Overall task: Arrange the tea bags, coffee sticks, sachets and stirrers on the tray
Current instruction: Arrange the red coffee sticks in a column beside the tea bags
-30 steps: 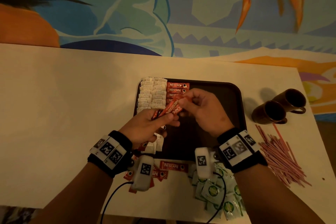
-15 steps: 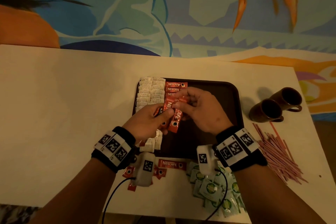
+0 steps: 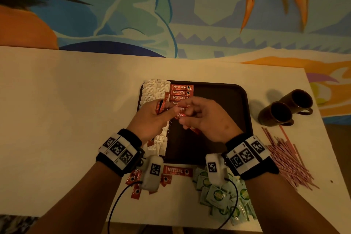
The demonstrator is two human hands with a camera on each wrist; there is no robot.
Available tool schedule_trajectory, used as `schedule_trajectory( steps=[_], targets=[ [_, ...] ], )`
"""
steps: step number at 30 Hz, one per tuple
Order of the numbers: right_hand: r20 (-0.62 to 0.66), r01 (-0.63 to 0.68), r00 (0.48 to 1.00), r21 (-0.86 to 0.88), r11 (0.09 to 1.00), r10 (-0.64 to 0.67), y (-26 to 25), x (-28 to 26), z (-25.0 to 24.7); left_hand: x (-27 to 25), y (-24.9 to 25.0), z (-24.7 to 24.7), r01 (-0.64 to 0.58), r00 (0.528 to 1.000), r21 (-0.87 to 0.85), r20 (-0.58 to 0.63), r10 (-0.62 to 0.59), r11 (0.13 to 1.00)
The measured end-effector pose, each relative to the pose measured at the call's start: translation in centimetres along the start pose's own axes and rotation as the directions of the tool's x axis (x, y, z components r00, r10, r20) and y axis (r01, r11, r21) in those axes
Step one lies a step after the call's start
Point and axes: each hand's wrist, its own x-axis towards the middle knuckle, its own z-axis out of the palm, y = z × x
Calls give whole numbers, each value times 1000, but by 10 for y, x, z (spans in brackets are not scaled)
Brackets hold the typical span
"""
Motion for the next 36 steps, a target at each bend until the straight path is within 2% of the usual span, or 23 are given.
schedule_trajectory(
  steps=[3, 5, 11, 13, 17, 19, 21, 23, 25, 29, 36],
  targets=[
    [-36, -67, 997, 135, 989, 72, 12, -4, -7, 3, -9, -6, 50, 991, -40, -119, -55, 998],
    [-66, -95, 992, 144, 985, 106, 21, -7, -11, 4, -16, -7, 77, 985, -27, -151, -80, 997],
    [-219, -258, 942, 7, 966, 253, 62, 6, -9, 2, -31, -13, 134, 970, 120, -220, -105, 984],
    [-250, -332, 919, -72, 940, 305, 76, 15, -4, 0, -34, -18, 164, 956, 106, -260, -132, 981],
    [-271, -423, 896, -269, 865, 353, 88, 29, 6, -4, -35, -22, 187, 949, 9, -258, -179, 982],
    [-312, -393, 908, -400, 828, 280, 85, 30, 7, -3, -34, -21, 194, 949, -55, -244, -202, 979],
    [-285, -277, 948, -530, 802, 139, 78, 26, 10, -3, -34, -21, 196, 947, -92, -241, -213, 976],
    [-133, -125, 990, -618, 776, 54, 74, 19, 18, -4, -34, -21, 192, 947, -112, -238, -214, 975],
    [9, -30, 999, -688, 725, 50, 74, 15, 28, -6, -33, -20, 191, 947, -118, -237, -215, 974],
    [48, -10, 996, -744, 668, 68, 79, 16, 37, -12, -32, -23, 185, 950, -113, -234, -207, 976],
    [43, 8, 998, -741, 672, 36, 81, 30, 42, -23, -36, -32, 192, 945, -131, -244, -220, 973]
  ],
)
